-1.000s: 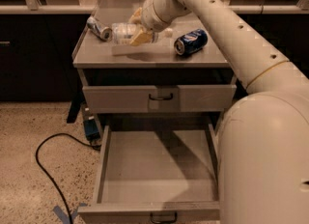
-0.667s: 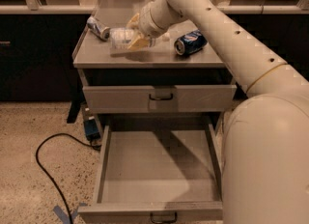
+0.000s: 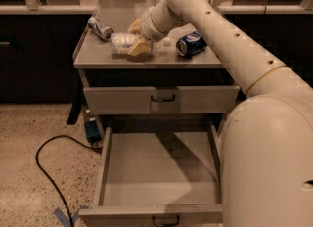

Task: Pick blue plastic bottle from middle drawer and place on counter

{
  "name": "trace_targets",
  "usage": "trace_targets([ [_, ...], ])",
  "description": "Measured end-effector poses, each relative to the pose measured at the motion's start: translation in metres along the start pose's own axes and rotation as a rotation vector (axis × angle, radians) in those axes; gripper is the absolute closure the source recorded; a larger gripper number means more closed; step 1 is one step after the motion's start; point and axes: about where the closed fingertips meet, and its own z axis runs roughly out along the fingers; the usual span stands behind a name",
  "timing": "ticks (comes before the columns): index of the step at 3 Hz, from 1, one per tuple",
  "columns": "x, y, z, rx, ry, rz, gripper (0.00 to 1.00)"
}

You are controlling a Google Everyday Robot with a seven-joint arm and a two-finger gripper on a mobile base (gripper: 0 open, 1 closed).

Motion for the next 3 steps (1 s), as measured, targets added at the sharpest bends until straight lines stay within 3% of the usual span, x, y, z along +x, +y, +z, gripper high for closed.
trace_targets([
  [3, 0.0, 0.0001, 0.0001, 0.0, 0.0, 0.0, 0.12],
])
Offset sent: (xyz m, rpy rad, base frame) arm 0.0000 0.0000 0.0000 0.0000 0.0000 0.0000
